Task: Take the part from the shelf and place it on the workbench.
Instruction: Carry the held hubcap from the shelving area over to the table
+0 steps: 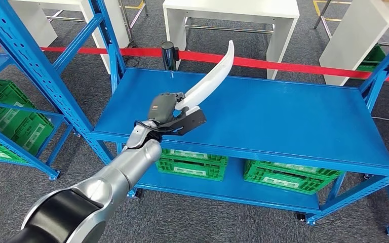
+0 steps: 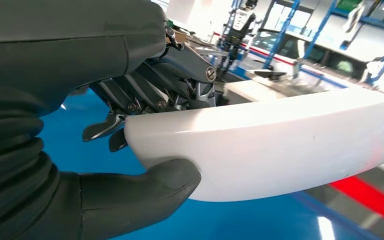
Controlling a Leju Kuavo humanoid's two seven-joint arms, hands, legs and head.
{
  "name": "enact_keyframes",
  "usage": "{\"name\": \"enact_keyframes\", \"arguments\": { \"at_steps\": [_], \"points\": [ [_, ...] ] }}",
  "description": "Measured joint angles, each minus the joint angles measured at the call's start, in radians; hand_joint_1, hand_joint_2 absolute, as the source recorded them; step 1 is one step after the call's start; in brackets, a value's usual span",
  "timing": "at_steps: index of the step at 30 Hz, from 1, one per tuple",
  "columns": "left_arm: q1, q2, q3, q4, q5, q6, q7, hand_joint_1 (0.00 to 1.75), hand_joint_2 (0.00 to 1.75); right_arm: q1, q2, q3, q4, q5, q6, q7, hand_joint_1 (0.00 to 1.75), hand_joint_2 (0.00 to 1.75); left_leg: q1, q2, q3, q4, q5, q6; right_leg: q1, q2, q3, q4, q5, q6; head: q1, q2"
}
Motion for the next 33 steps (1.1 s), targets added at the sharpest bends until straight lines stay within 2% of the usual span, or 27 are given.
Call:
{"name": "enact_keyframes", "arguments": {
  "at_steps": [10, 15, 21, 26, 33],
  "points": [
    [0.010, -0.033, 0.079, -0.033, 0.197, -0.007, -0.225, 1.75, 1.75, 0.006, -0.004, -0.014, 0.000, -0.002, 0.000, -0.006, 0.00, 0.00, 0.000, 0.000, 0.000, 0.000, 0.000, 0.000, 0.000, 0.000, 0.000, 0.000, 0.000, 0.000, 0.000, 0.000],
    [0.023, -0.048, 0.086, -0.071, 0.328, -0.015, -0.269, 1.75, 1.75, 0.012, -0.005, -0.022, 0.000, -0.004, -0.001, -0.011, 0.00, 0.00, 0.000, 0.000, 0.000, 0.000, 0.000, 0.000, 0.000, 0.000, 0.000, 0.000, 0.000, 0.000, 0.000, 0.000],
    [0.055, -0.053, 0.022, -0.142, 0.494, -0.012, -0.272, 1.75, 1.75, 0.017, -0.005, -0.036, 0.000, -0.008, -0.007, -0.013, 0.00, 0.00, -0.001, 0.000, 0.000, 0.001, -0.001, 0.002, -0.003, 0.000, 0.000, -0.001, 0.000, 0.001, 0.000, 0.000],
    [0.087, -0.051, -0.051, -0.204, 0.606, -0.014, -0.272, 1.75, 1.75, 0.022, -0.005, -0.050, 0.000, -0.015, -0.010, -0.016, 0.00, 0.00, -0.004, 0.000, 0.000, 0.003, -0.004, 0.006, -0.007, 0.000, 0.002, -0.001, -0.002, 0.007, 0.000, 0.000],
    [0.111, -0.039, -0.162, -0.268, 0.736, 0.001, -0.272, 1.75, 1.75, 0.033, -0.004, -0.065, 0.000, -0.021, -0.014, -0.019, 0.00, 0.00, -0.008, 0.001, 0.003, 0.003, -0.002, 0.025, -0.012, 0.000, 0.007, -0.001, -0.003, 0.024, 0.000, 0.000]
  ]
}}
